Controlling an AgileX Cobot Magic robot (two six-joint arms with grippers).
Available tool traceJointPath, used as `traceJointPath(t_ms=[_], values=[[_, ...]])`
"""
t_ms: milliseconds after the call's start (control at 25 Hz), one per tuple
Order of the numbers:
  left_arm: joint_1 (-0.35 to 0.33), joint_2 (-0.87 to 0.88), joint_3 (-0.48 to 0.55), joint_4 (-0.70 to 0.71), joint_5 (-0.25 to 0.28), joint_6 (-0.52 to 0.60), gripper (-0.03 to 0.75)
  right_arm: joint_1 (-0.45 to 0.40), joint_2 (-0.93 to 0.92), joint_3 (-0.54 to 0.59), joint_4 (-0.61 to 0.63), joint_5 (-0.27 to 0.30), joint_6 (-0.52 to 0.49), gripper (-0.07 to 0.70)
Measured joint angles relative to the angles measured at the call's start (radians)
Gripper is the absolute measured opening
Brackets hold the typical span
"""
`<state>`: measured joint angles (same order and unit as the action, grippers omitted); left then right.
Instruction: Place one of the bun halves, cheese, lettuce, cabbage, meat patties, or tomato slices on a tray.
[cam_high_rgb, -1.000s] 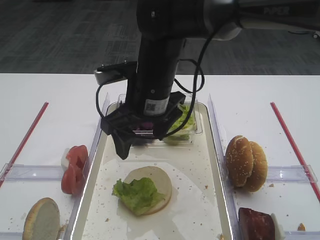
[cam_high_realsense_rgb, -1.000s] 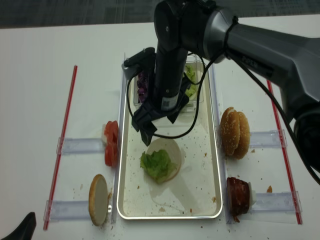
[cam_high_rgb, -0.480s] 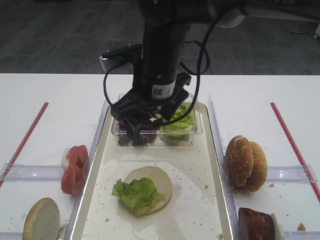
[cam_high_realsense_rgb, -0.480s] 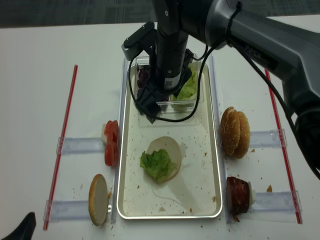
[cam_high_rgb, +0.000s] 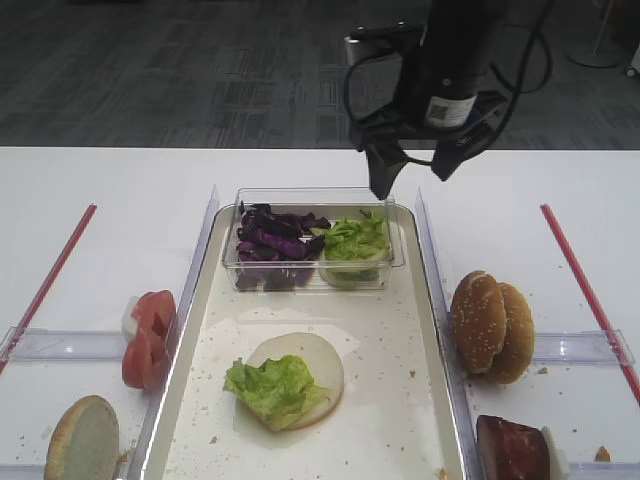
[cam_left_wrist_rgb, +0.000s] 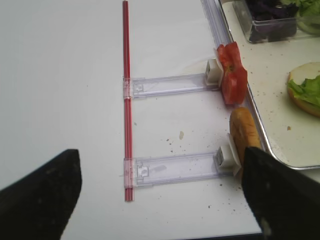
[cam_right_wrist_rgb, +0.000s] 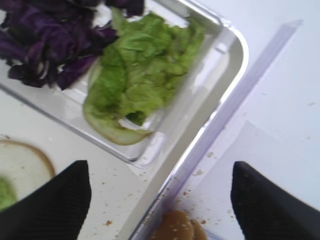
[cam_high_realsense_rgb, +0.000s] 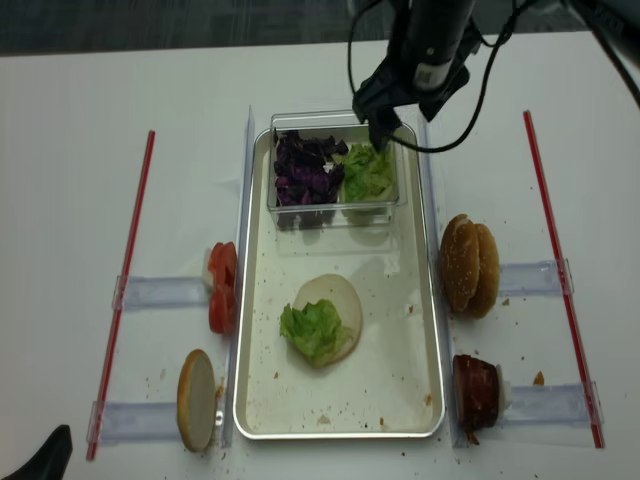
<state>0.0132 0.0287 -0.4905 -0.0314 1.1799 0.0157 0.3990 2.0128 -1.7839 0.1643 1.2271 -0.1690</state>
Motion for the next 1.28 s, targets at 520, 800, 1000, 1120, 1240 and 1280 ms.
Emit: traceJointPath(t_ms=[520, 800, 1000, 1120, 1240, 1280], values=[[0.000, 0.000, 0.000, 0.000, 0.000, 0.000, 0.598, -0.294, 0.000, 0.000, -0.011, 0.002, 0.000, 0.591], [0.000, 0.000, 0.000, 0.000, 0.000, 0.000, 0.598, -0.386, 0.000, 0.000, -0.041, 0.002, -0.018, 0.591], [0.000, 0.000, 0.000, 0.000, 0.000, 0.000, 0.598, -0.396, 0.000, 0.000, -0.066, 0.002, -0.026, 0.585], [0.000, 0.000, 0.000, 0.000, 0.000, 0.000, 0.598, -0.396, 0.000, 0.000, -0.068, 0.002, -0.028, 0.584], [0.000, 0.000, 0.000, 0.000, 0.000, 0.000, 0.598, -0.396, -0.016, 0.014, -0.068, 0.004, -0.028, 0.582], [0.000, 0.000, 0.000, 0.000, 0.000, 0.000, 0.598, -0.396, -0.025, 0.026, -0.068, 0.004, -0.028, 0.581]])
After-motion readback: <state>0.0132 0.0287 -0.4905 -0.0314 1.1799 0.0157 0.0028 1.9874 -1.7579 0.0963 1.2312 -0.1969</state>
